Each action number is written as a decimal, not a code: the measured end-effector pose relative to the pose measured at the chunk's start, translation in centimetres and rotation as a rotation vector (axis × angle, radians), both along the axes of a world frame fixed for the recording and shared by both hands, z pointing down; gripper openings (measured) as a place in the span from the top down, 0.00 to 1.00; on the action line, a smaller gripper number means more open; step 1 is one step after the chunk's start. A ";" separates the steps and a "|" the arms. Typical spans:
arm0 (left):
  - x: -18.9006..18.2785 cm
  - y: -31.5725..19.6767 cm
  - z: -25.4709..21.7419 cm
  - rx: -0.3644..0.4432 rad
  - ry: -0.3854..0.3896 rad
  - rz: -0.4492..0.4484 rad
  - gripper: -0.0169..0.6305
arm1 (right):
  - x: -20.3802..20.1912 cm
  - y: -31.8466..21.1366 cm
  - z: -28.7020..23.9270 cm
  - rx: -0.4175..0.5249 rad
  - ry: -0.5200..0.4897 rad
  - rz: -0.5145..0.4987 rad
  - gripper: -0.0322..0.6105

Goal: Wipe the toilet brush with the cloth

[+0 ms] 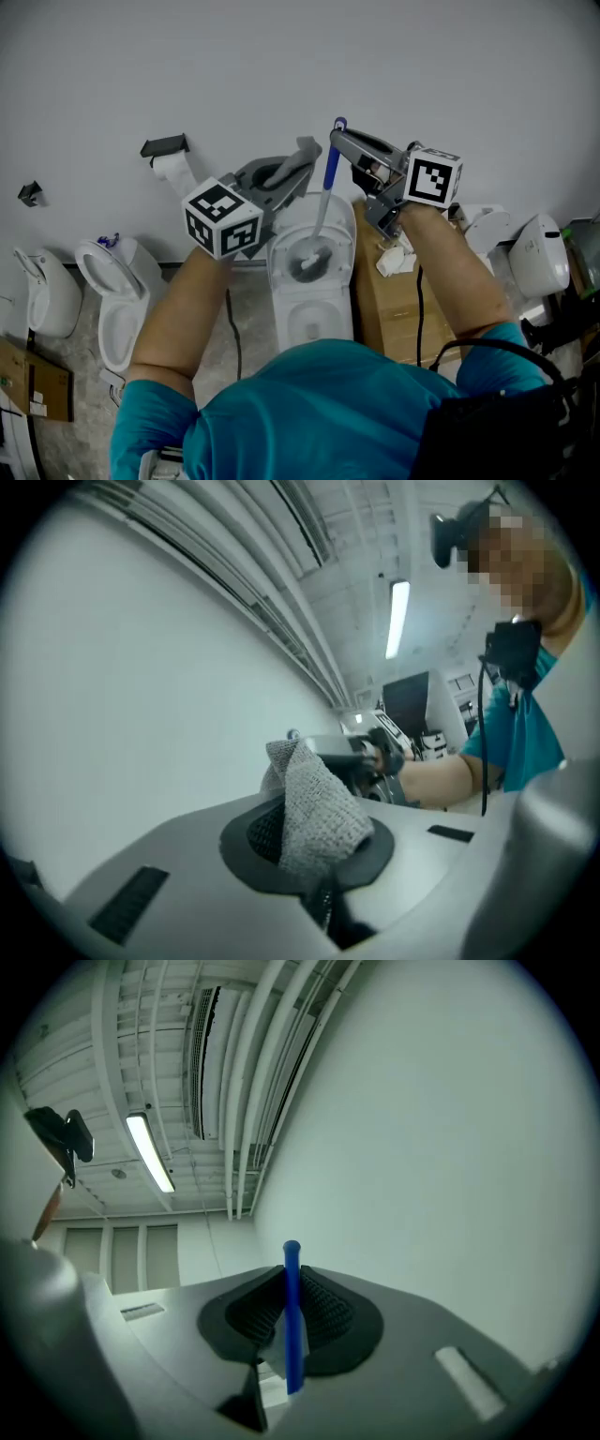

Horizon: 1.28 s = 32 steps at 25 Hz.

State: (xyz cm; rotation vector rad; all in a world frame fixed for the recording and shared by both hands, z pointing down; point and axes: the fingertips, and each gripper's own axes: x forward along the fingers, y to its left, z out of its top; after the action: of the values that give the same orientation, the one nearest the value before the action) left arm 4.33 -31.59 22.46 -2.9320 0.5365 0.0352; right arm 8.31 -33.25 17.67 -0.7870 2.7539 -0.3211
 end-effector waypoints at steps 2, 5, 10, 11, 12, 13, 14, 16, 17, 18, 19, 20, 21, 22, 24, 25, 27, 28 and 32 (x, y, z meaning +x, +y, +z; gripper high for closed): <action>0.3 -0.8 -1.6 -0.049 0.044 0.029 0.95 | -0.8 0.5 0.3 -0.008 -0.003 -0.039 0.87; 1.0 -0.5 -2.0 -0.110 0.081 0.082 0.95 | -1.8 1.1 0.1 -0.007 -0.016 -0.061 0.87; 1.3 -0.1 -1.5 -0.135 0.107 0.090 0.95 | -1.5 1.1 -0.4 0.010 -0.029 -0.046 0.87; 1.3 0.1 -1.3 -0.137 0.103 0.093 0.95 | -1.5 1.2 -0.5 0.013 -0.035 -0.047 0.87; 1.4 0.2 -1.2 -0.139 0.099 0.096 0.95 | -1.4 1.2 -0.5 0.015 -0.041 -0.047 0.87; 1.4 0.4 -1.0 -0.141 0.095 0.099 0.95 | -1.3 1.3 -0.6 0.014 -0.048 -0.045 0.87; 1.4 0.5 -0.9 -0.144 0.092 0.102 0.95 | -1.2 1.3 -0.6 0.010 -0.054 -0.039 0.87; 1.4 0.7 -0.5 -0.149 0.086 0.106 0.95 | -1.0 1.2 -0.7 0.006 -0.058 -0.029 0.87; 1.5 0.7 -0.3 -0.151 0.082 0.106 0.95 | -0.9 1.2 -0.8 0.011 -0.057 -0.029 0.87; 1.6 0.6 0.0 -0.152 0.077 0.105 0.95 | -0.7 1.1 -1.0 0.018 -0.056 -0.029 0.87; 1.7 0.6 0.3 -0.154 0.071 0.105 0.95 | -0.5 1.0 -1.3 0.027 -0.056 -0.029 0.87; 1.8 0.6 0.7 -0.156 0.064 0.106 0.95 | -0.4 1.0 -1.5 0.036 -0.058 -0.028 0.87; 1.8 0.7 1.2 -0.159 0.055 0.108 0.95 | -0.3 1.0 -1.8 0.043 -0.060 -0.025 0.87; 1.7 0.9 1.8 -0.162 0.044 0.110 0.95 | -0.2 1.0 -2.0 0.048 -0.064 -0.019 0.87; 1.5 1.4 3.0 -0.168 0.020 0.113 0.95 | -0.1 1.2 -2.3 0.059 -0.073 -0.005 0.87; 1.4 1.7 3.7 -0.173 0.010 0.115 0.95 | -0.1 1.3 -2.5 0.065 -0.080 0.001 0.87; 1.4 2.1 5.0 -0.185 -0.011 0.121 0.95 | 0.1 1.5 -3.0 0.078 -0.095 0.007 0.87; 1.7 2.2 5.6 -0.190 -0.023 0.123 0.95 | 0.5 1.5 -3.3 0.083 -0.103 0.011 0.87; 3.1 2.2 7.8 -0.208 -0.079 0.129 0.95 | 1.9 1.0 -4.6 0.099 -0.123 0.026 0.87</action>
State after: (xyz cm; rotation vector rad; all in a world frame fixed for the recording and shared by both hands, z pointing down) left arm 7.45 -29.35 30.29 -3.1501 0.3581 -0.1284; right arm 10.22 -32.23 13.10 -0.7509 2.6211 -0.2183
